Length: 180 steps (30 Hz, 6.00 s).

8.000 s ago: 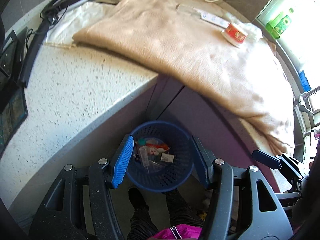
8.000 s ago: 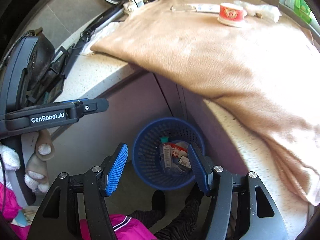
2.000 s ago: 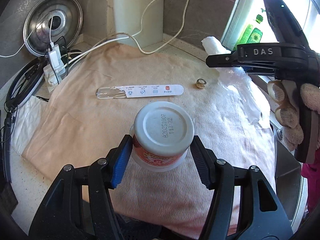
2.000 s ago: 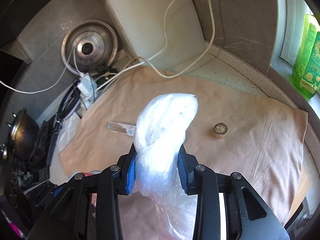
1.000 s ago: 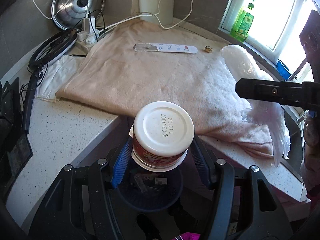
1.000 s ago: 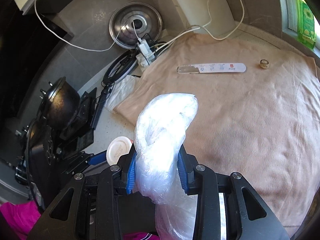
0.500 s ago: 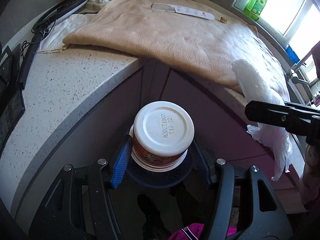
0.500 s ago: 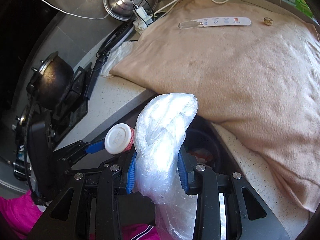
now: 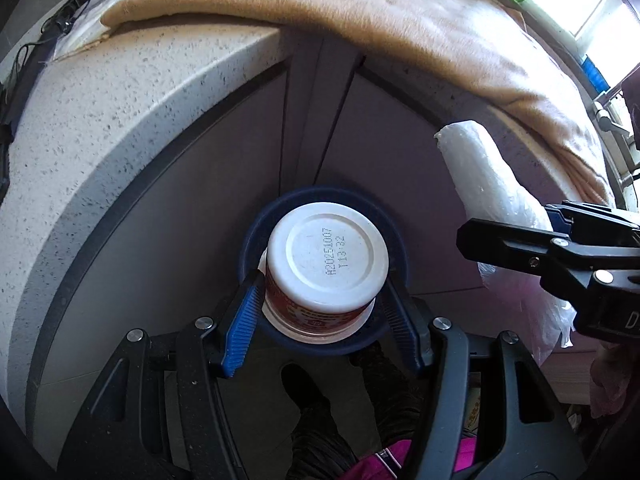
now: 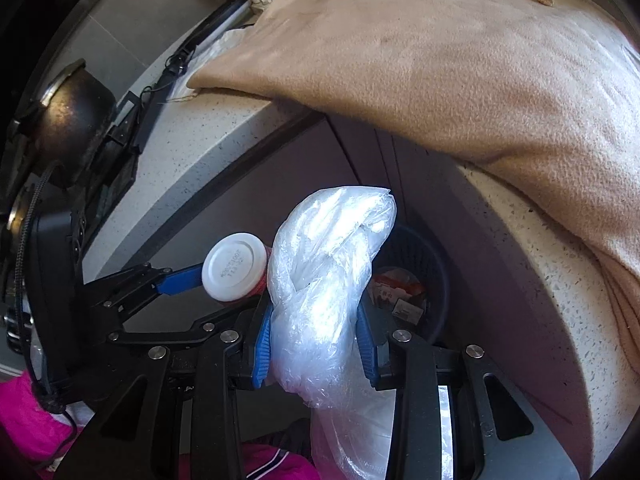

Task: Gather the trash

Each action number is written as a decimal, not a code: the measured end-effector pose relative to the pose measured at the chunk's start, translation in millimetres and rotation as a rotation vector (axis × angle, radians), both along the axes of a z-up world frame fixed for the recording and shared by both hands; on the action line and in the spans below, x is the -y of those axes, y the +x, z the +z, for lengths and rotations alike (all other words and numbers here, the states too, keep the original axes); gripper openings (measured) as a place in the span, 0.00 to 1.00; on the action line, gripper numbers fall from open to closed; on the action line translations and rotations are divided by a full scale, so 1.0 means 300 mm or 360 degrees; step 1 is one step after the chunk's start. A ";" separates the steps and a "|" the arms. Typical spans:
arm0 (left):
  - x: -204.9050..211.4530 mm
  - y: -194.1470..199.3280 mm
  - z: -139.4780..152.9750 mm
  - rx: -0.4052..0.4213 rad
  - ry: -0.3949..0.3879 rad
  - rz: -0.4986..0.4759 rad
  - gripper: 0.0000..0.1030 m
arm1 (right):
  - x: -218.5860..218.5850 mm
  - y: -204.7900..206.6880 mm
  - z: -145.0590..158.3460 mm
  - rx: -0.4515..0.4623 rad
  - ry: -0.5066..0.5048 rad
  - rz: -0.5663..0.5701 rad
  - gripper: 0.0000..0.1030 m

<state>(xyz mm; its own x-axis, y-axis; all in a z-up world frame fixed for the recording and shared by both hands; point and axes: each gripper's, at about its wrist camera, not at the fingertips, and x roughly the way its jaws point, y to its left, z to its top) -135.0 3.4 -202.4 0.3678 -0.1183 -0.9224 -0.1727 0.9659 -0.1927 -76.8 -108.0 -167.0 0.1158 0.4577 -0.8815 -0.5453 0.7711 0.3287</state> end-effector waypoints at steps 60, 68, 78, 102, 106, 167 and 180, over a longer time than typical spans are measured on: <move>-0.062 0.246 0.341 0.0326 0.0102 0.0035 0.60 | 0.100 0.162 0.236 0.0098 0.0216 -0.0013 0.60; -0.015 0.433 0.431 0.0414 0.0135 -0.0055 0.60 | 0.179 0.286 0.382 0.0256 0.0240 -0.0038 0.68; 0.080 0.716 0.480 0.0422 0.0163 -0.0235 0.68 | 0.303 0.506 0.455 0.0367 0.0178 -0.0139 0.68; 0.187 1.256 0.321 0.0108 0.0710 -0.0605 0.70 | 0.515 0.996 0.423 0.0312 0.0156 -0.0313 0.68; 0.195 1.296 0.283 0.0056 0.0785 -0.0673 0.70 | 0.508 1.061 0.391 0.0277 0.0154 -0.0319 0.68; 0.087 1.447 0.262 0.0106 0.0389 -0.0404 0.21 | 0.302 1.391 0.155 0.0375 -0.0167 -0.0159 0.29; 0.042 1.337 0.335 0.0160 0.0203 -0.0228 0.09 | 0.316 1.330 0.224 0.0409 -0.0057 -0.0211 0.29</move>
<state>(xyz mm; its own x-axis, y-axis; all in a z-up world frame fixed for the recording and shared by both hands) 265.9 -9.2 -101.9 0.4465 -0.0605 -0.8927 -0.0179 0.9969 -0.0765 322.2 -202.9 -99.8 0.3939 0.3929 -0.8309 -0.5010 0.8497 0.1643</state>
